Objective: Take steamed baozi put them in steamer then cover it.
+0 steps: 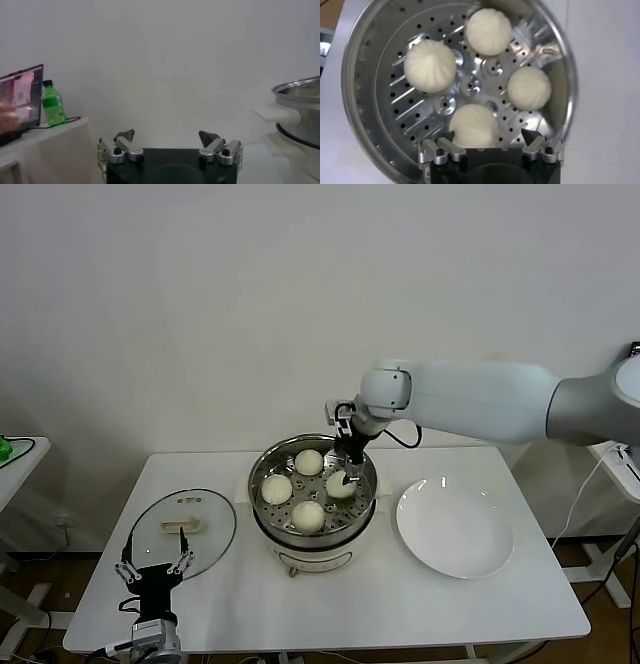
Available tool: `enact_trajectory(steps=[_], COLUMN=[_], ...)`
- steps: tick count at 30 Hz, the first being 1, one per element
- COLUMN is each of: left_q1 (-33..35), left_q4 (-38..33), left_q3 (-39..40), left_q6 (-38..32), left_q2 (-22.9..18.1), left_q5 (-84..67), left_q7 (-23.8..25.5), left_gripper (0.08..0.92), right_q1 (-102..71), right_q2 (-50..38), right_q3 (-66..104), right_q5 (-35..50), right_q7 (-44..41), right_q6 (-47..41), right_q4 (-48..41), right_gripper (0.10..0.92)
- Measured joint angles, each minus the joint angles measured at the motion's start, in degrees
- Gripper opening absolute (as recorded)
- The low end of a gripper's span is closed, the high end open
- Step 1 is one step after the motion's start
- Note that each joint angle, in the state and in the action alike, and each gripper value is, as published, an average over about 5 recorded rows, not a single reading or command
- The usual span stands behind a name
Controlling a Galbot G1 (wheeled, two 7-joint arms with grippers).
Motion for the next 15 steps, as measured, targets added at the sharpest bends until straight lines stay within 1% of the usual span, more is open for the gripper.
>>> enact_trajectory(steps=[9, 15], left_q1=[0.23, -0.22], left_q4=[-0.23, -0.33], left_q3=[0.16, -0.15], left_q6=[0.22, 0.61], left_q2=[0.04, 0.58], left_q5=[0.29, -0.03], left_q7=[-0.02, 0.11], left_gripper=[0.823, 0.823], right_q1=[2.69, 3.17], right_q2=[-2.57, -5.15], right_q3=[1.46, 3.90], right_q5=[1.71, 2.43], right_q7=[0.67, 2.96], right_q6=[0.28, 0.98], right_q4=[2.32, 3.47], right_gripper=[0.823, 0.823])
